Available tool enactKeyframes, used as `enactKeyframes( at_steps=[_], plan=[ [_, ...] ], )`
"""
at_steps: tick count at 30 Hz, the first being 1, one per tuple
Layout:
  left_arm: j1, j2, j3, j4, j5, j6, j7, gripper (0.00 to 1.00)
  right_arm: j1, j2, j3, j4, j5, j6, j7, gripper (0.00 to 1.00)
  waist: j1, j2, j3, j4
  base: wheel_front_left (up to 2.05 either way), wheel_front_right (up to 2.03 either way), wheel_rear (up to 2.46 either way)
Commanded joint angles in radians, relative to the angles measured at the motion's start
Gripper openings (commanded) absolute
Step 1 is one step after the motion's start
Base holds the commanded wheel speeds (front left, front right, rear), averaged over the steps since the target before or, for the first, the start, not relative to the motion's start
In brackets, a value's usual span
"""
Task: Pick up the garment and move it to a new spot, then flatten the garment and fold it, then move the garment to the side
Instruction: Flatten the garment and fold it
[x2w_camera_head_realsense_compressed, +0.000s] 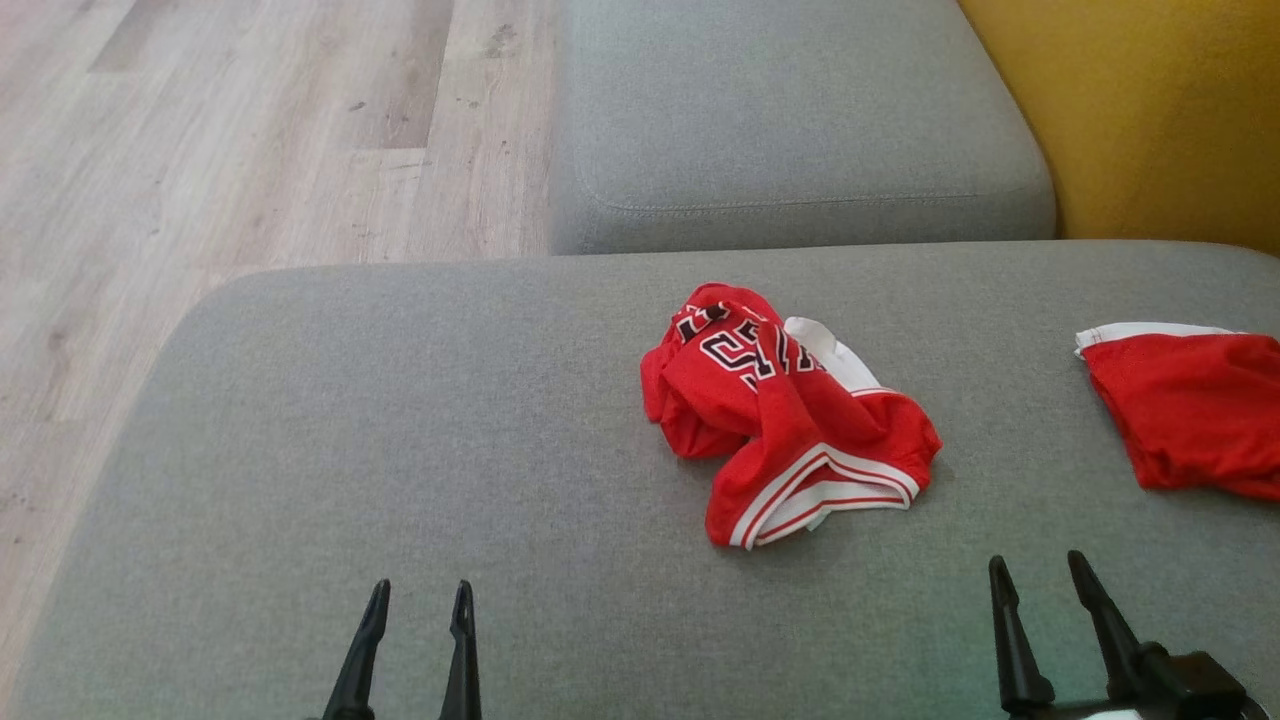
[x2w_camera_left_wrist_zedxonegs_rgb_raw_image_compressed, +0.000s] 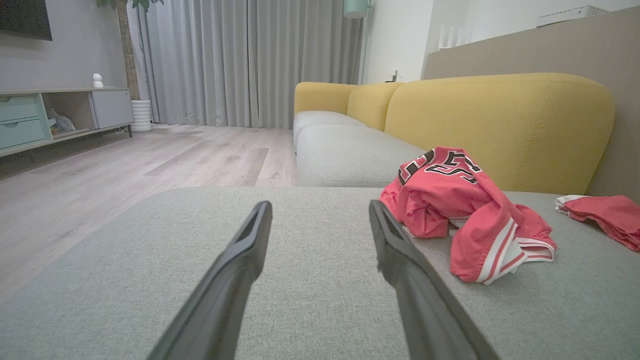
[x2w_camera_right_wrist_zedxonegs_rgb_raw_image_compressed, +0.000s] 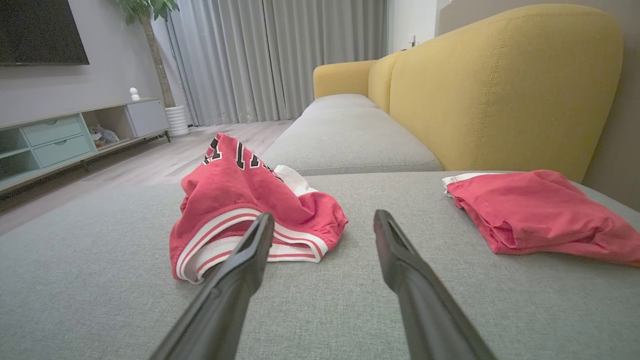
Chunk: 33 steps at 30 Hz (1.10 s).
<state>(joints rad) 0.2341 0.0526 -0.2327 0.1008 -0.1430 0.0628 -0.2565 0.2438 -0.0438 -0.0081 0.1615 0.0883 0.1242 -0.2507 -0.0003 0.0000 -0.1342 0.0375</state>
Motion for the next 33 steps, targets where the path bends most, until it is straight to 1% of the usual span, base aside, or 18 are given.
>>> enactKeyframes(
  at_steps=[1,10,19,22,24,27,30,33],
  plan=[
    [-0.045,-0.002,0.027,-0.034,-0.002,0.008,-0.005,1.00,-0.041,-0.007,0.028,-0.030,0.009,0.007,-0.011,1.00,0.0003,0.0000,-0.002,-0.001,0.00,0.00,0.00],
    [-0.043,-0.002,0.031,-0.043,0.003,0.013,-0.005,1.00,-0.035,-0.006,0.042,-0.031,0.019,0.007,-0.011,1.00,0.0003,0.0000,-0.006,-0.004,0.00,0.00,0.00],
    [-0.046,-0.002,0.029,-0.039,0.004,0.010,-0.005,1.00,-0.036,-0.006,0.035,-0.027,0.031,0.007,-0.011,1.00,0.0003,0.0000,0.004,-0.004,0.00,0.00,0.00],
    [-0.061,-0.002,0.014,-0.031,-0.007,0.003,-0.005,1.00,-0.047,-0.006,0.040,-0.024,0.026,0.007,-0.011,1.00,0.0003,0.0000,0.019,-0.013,0.00,0.00,0.00],
    [-0.083,-0.002,-0.005,-0.014,-0.003,-0.003,-0.005,1.00,-0.058,-0.006,0.044,-0.025,0.019,0.007,-0.011,1.00,0.0003,0.0000,0.036,-0.024,0.00,0.00,0.00],
    [-0.141,-0.002,-0.051,0.040,0.004,0.001,-0.005,1.00,-0.078,-0.006,0.045,-0.018,0.025,0.007,-0.011,1.00,0.0003,0.0000,0.072,-0.046,0.00,0.00,0.00],
    [-0.233,-0.002,-0.129,0.116,0.007,-0.009,-0.005,1.00,-0.106,-0.006,0.053,-0.024,0.029,0.007,-0.011,1.00,0.0003,0.0000,0.121,-0.072,0.00,0.00,0.00],
    [-0.337,-0.002,-0.221,0.212,0.003,-0.035,-0.005,1.00,-0.130,-0.006,0.079,-0.027,0.030,0.007,-0.011,1.00,0.0003,0.0000,0.176,-0.099,0.00,0.00,0.00]
  ],
)
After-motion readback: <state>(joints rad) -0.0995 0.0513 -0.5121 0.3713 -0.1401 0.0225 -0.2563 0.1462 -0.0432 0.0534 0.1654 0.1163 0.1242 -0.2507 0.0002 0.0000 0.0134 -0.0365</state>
